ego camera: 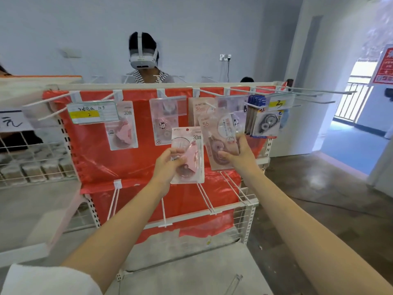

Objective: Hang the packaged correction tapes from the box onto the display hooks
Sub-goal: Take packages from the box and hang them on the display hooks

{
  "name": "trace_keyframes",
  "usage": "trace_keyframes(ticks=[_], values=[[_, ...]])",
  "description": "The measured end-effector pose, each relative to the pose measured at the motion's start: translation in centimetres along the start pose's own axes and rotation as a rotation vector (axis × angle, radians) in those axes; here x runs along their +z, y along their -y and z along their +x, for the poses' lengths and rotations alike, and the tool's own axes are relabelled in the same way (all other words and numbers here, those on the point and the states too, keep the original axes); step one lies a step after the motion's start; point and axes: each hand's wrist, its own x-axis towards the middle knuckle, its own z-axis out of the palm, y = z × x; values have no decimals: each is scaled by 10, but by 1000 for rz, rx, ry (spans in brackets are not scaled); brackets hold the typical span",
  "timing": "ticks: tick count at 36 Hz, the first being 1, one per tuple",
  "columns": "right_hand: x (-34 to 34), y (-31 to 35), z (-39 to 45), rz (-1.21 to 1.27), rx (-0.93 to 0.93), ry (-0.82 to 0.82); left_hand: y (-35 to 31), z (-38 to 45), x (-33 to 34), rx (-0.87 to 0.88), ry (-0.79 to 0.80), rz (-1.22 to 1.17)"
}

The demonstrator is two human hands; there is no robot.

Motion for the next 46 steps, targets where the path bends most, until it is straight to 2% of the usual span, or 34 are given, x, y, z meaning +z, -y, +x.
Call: trace_keyframes(ticks=[13, 18, 22, 28, 33, 39, 46], values=[[-24, -5, 19, 153, -47, 42, -3, 8, 35, 11, -88, -56], [-27, -8, 28, 92, -9, 109, -2, 12, 37, 1, -127, -39], [-21, -10, 43, -43, 30, 196, -2, 13, 40, 24, -153, 66], [-1, -9, 65, -45, 157, 312, 2, 10, 33, -5, -260, 89], [16, -12, 87, -72, 108, 378, 1, 4, 21, -9, -368, 87], [28, -7, 100, -123, 28, 368, -3, -3, 14, -12, -387, 89], [32, -4, 114, -23, 159, 250, -4, -7, 20, -15, -371, 101]])
